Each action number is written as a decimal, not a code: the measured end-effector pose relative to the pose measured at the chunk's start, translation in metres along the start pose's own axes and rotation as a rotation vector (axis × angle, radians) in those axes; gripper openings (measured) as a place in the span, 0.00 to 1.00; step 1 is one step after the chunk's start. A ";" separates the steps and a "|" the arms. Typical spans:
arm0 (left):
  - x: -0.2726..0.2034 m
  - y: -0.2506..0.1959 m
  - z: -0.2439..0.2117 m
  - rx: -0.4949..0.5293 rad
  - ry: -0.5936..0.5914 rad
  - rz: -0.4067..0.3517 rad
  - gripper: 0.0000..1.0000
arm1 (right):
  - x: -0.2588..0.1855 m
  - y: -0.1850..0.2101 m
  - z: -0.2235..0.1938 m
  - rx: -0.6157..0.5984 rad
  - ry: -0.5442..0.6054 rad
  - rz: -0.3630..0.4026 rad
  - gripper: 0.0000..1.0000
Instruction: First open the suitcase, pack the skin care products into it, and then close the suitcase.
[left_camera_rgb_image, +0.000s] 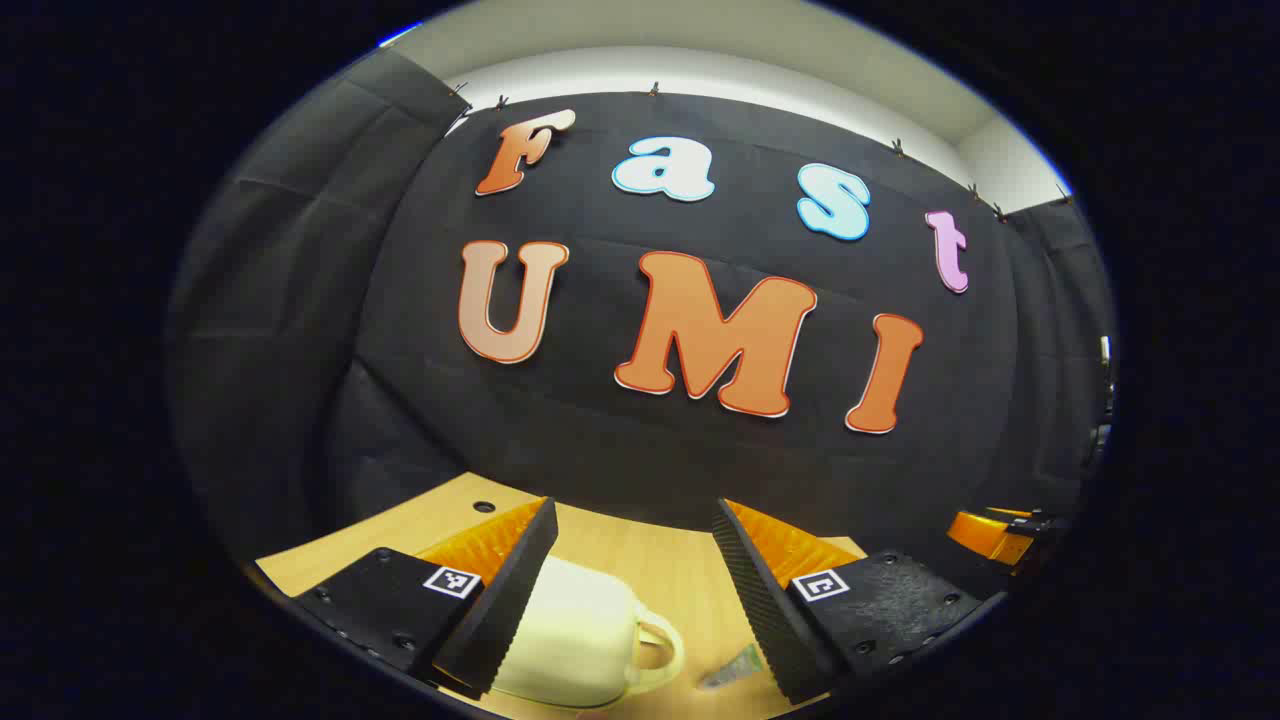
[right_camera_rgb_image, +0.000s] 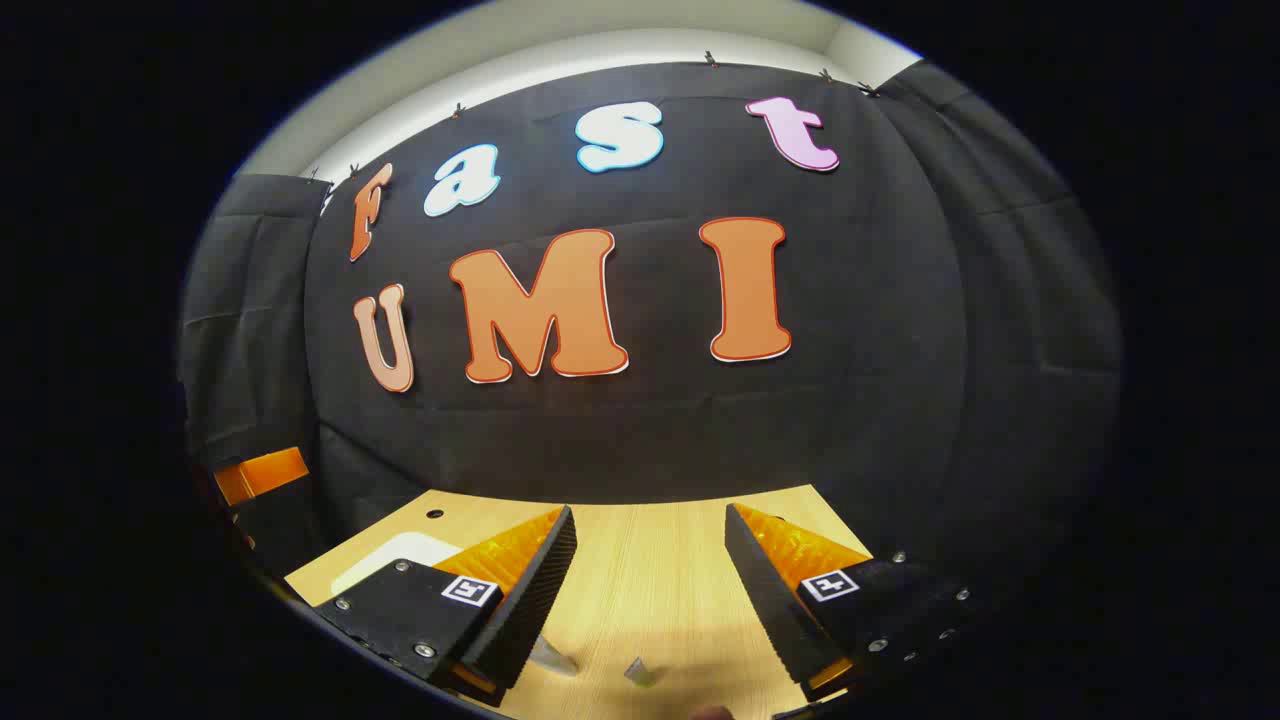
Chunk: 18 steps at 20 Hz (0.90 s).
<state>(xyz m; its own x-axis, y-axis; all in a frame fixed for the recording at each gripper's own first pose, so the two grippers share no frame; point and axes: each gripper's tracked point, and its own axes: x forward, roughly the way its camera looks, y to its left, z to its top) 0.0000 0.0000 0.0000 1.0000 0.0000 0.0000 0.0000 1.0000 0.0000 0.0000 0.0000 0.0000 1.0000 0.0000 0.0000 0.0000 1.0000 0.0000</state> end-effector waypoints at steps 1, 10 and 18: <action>0.005 0.002 -0.002 0.012 0.009 0.003 0.97 | -0.001 -0.001 -0.002 -0.005 0.000 -0.012 0.95; 0.019 -0.005 -0.021 0.027 0.060 -0.034 0.97 | -0.005 -0.001 -0.012 -0.024 0.042 -0.033 0.95; 0.013 -0.008 -0.028 0.089 0.055 -0.027 0.97 | -0.009 -0.005 -0.022 -0.028 0.072 -0.022 0.95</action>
<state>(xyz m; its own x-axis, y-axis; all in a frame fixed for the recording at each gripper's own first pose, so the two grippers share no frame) 0.0132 -0.0078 -0.0277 0.9981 -0.0242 -0.0564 0.0291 0.9957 0.0882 -0.0086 -0.0050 -0.0222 0.9971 -0.0233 -0.0720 0.0213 0.9994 -0.0288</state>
